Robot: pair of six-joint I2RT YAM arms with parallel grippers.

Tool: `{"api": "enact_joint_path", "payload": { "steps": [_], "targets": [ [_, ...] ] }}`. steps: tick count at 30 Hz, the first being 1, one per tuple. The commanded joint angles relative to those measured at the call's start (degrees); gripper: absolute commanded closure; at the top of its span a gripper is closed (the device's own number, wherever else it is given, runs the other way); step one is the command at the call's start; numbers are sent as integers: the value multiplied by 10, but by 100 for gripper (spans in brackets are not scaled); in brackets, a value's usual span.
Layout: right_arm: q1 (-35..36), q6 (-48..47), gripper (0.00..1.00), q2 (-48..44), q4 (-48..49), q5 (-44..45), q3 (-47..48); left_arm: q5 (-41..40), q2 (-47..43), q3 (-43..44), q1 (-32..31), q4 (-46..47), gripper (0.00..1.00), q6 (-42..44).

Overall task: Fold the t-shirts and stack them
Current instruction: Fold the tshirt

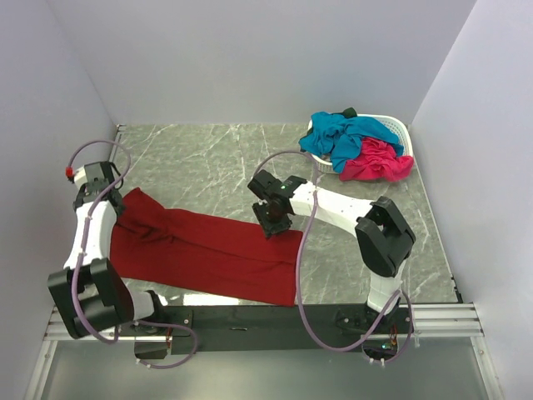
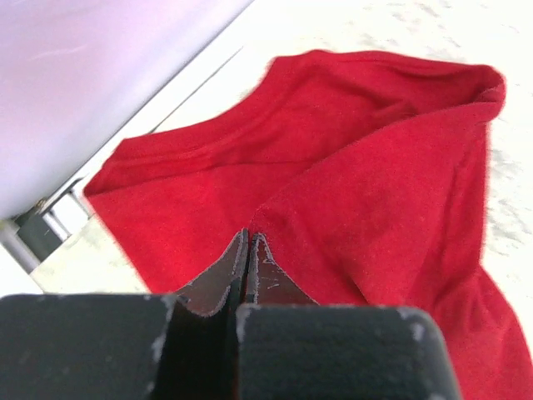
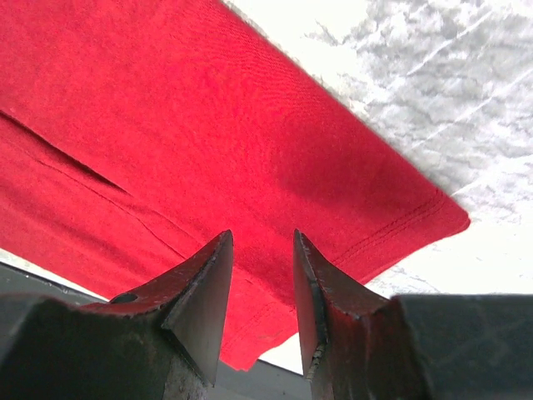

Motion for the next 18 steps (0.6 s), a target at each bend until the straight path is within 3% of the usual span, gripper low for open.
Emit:
{"api": "enact_joint_path", "payload": {
  "steps": [1,9,11,12,15,18],
  "targets": [
    [-2,-15,58,3,-13,2,32,-31,-40,-16,9,-19,100,-15],
    [-1,-24,58,16,-22,-2,63,-60,-95,-49,12,-40,99,-31],
    [-1,-24,58,18,-28,-2,75,-61,-94,-49,16,-41,83,-32],
    [-2,-24,58,18,-29,-1,79,-61,-87,-46,17,-41,57,-33],
    [-2,-22,59,14,-35,5,82,-62,-80,-35,18,-44,10,-38],
    [-1,-17,59,2,-35,10,76,-43,-97,-36,12,-40,6,-37]
  ]
}}
